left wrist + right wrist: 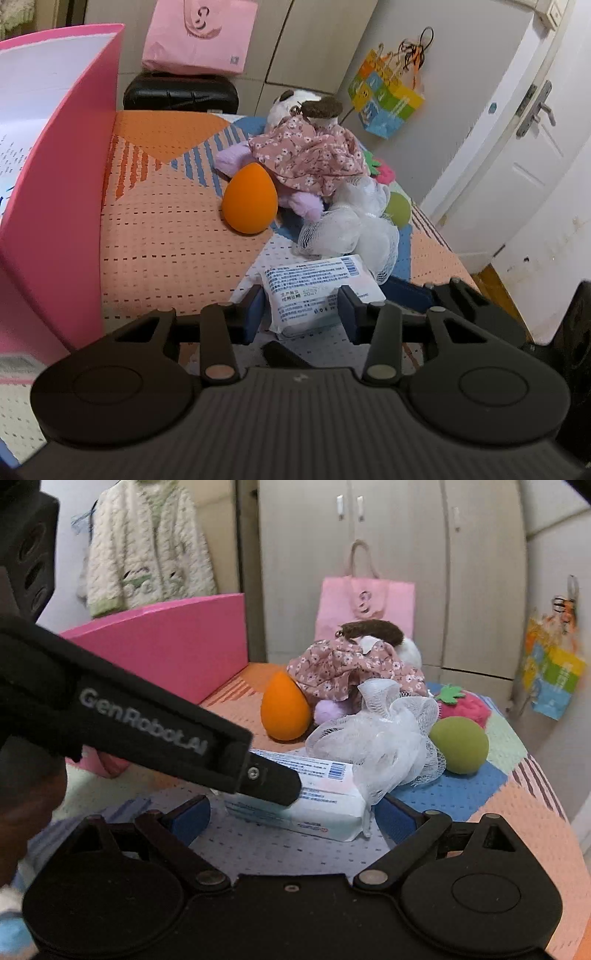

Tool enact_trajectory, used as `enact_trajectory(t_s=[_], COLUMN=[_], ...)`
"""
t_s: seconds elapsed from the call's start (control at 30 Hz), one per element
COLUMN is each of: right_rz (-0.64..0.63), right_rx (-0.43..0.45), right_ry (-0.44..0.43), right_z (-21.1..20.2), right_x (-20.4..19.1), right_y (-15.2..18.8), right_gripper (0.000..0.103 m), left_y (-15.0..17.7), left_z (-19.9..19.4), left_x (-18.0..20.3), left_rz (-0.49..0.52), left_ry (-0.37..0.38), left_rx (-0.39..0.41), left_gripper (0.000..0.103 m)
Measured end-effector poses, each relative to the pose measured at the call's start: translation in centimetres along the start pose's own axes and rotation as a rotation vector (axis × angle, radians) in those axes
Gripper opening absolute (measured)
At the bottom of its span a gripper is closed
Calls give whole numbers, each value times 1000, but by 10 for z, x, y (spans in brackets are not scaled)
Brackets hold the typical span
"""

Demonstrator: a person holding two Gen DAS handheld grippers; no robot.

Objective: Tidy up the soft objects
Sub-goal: 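Move the left tool back to the white wrapped pack on the table, then close the left gripper on the white wrapped pack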

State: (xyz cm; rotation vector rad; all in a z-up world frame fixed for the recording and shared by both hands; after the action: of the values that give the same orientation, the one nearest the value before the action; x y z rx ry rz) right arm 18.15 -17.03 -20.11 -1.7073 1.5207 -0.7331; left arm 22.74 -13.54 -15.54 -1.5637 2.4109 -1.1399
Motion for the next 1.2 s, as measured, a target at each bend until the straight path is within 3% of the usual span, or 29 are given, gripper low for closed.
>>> enact_trajectory(t_s=[0.1,0.23,0.43,0.57,0.73,0.87,1.0,1.2], right_rz=[17,29,39,35,21,49,75,28], right_rx=[20,33,35,17,-23,-66,-80,-59], right_ry=[40,66,82,69,50,49,-42,50], right_z=[-1,-4,-10,-13,-17,-23,-29,-21], right_x=[-2,-3,-7,-10,-5,3,-8,-5], right_y=[1,5,6,8,10,14,15,16], right_gripper=[96,94,90,91,99,100,101,100], left_y=[4,7,11,15,20,20,23,25], left_z=[-1,-4,-12,-15,-10,-10,-12,-14], left_x=[5,14,17,19,13,12,14,11], left_rz=[-5,29,42,39,-10,1,7,-10], left_ry=[14,-38,-41,-29,-1,-25,10,-1], left_rx=[7,26,40,22,-21,-20,-51,-63], left_gripper=[41,41,42,44,45,45,45,43])
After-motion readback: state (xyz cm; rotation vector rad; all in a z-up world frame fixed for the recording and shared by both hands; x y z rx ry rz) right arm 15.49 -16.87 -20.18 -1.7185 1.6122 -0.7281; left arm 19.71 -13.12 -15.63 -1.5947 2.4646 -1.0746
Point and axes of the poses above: each gripper's, at about its wrist camera, not at the fingertips, and z roughly the way its jaws point, x to its right, y to its underside, the point moved 9 cm from there along z, roughly the way its jaws point, and after that the axes turned 7 degrees about -x, right-handed, at the moved point
